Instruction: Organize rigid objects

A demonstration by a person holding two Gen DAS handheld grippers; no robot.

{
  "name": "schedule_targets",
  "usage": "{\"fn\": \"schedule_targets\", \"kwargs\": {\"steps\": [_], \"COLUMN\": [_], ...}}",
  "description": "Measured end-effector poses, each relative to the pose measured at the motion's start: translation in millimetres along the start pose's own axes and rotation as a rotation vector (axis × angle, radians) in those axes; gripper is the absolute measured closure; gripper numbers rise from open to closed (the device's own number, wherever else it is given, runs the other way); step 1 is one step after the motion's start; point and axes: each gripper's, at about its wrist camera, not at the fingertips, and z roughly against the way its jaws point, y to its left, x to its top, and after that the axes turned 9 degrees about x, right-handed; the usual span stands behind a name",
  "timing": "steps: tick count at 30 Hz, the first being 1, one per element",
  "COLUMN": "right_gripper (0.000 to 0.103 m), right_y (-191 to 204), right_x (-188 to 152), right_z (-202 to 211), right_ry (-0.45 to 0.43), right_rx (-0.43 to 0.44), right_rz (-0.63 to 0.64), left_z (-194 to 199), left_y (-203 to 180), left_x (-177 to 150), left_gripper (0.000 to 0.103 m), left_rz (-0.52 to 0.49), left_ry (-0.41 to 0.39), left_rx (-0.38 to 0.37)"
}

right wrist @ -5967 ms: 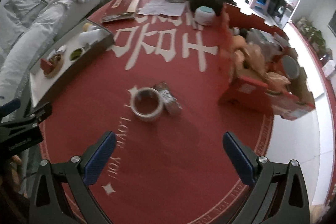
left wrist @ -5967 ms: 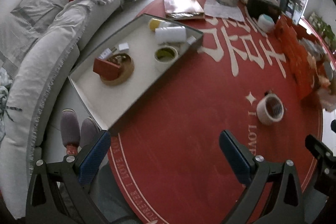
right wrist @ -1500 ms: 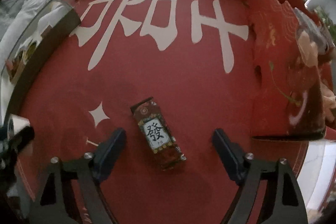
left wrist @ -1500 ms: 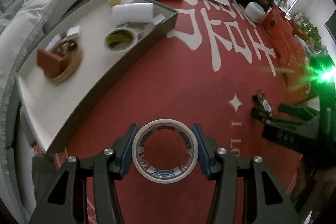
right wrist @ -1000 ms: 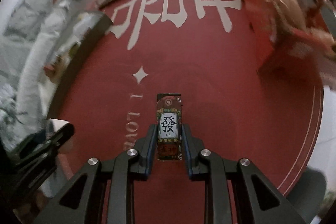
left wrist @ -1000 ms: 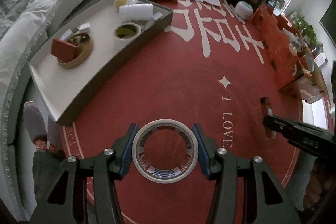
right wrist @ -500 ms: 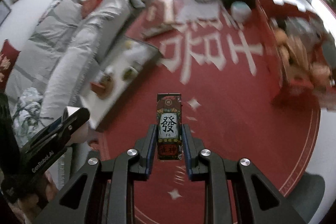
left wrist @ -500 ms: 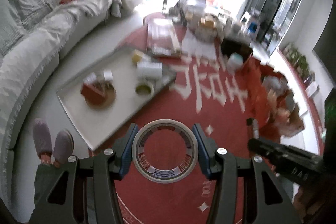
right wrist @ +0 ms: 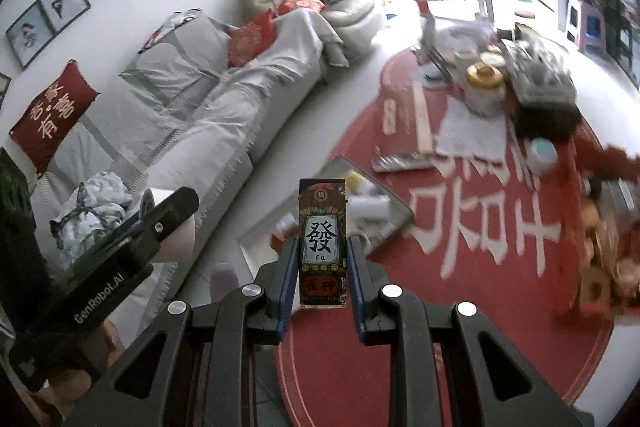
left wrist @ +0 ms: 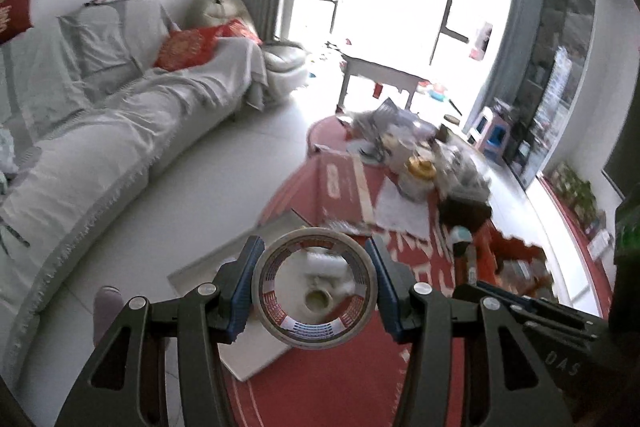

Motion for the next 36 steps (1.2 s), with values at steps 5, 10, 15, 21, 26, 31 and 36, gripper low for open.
{"fn": "schedule_targets", "kwargs": {"steps": [5,10,15,21,26,31,36], "right_gripper": [0.078,0.078,0.078,0.078,0.078,0.078,0.078], "right_y": [32,36,20,-14,-37,-45,-46], "right_x": [35,40,27,14,8,8,1], "right_z": [-21,-59,-104,-142,-168,-190,-212], "right_ry": [-0.020,0.031,0.129,0.224,0.271,0.304,0.342], "right_rx": [-0.036,-0.060,-0.095,-0.129,-0.167,-0.169,-0.162], "right_rz": [0.082,0.091,0.082,0.019,-0.009,-0.025,-0.021], "left_z": [-13,-58,-96,-140,-171,-198,-216], "left_y": [24,46,57,65,63,55,53], "left_x": [15,-2,-22,-43,-58,-67,-79], "left_gripper": [0.047,0.047,0.047,0.047,0.047,0.047,0.047], "left_rz": [0.034,0.088,0.113,0.112,0.095,0.068,0.049], "left_ry": [-0.031,0.066,0.145,0.234,0.300,0.342,0.382], "left_rx": [0.099,0.134,0.161,0.211,0.246,0.271,0.289]}}
